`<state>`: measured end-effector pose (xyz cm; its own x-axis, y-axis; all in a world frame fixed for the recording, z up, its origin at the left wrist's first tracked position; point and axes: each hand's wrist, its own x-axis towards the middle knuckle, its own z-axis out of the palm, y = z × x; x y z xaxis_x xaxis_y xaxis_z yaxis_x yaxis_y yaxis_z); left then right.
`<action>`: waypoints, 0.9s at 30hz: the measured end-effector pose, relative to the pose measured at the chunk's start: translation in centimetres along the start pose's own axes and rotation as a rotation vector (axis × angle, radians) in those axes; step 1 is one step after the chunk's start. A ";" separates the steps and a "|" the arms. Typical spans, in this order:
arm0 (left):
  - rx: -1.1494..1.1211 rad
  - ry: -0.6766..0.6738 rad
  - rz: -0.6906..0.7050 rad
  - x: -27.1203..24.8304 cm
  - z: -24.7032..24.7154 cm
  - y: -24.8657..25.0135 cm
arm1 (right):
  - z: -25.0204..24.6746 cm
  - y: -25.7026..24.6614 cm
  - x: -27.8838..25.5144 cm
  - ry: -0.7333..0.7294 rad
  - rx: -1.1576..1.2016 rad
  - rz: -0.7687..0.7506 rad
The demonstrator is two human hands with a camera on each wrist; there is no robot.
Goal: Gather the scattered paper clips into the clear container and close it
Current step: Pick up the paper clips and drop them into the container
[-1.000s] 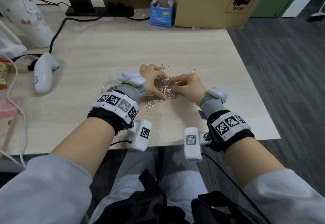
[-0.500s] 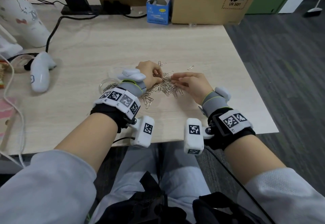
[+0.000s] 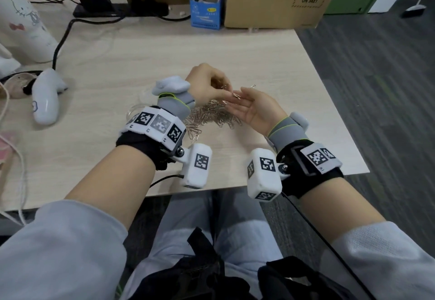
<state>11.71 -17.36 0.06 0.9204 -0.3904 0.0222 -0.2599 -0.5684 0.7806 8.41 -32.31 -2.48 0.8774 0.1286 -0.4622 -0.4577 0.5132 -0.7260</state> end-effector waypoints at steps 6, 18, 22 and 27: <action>0.053 -0.116 0.036 0.6 1.2 1.9 | 0.2 -0.4 -0.2 -0.089 0.144 0.082; 0.503 -0.072 -0.139 -0.8 1.4 -1.0 | -1.6 -0.7 -0.3 0.057 0.396 0.066; 0.427 -0.029 -0.111 -1.1 2.7 -2.0 | -1.9 -0.6 -0.5 0.071 0.411 0.034; 0.355 0.043 -0.120 -0.7 3.0 -2.0 | -2.3 -0.4 -0.8 0.051 0.467 0.029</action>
<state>10.72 -18.14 -3.45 0.9601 -0.2786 -0.0241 -0.2270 -0.8269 0.5145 7.51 -34.57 -3.00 0.8518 0.1123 -0.5117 -0.3576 0.8385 -0.4112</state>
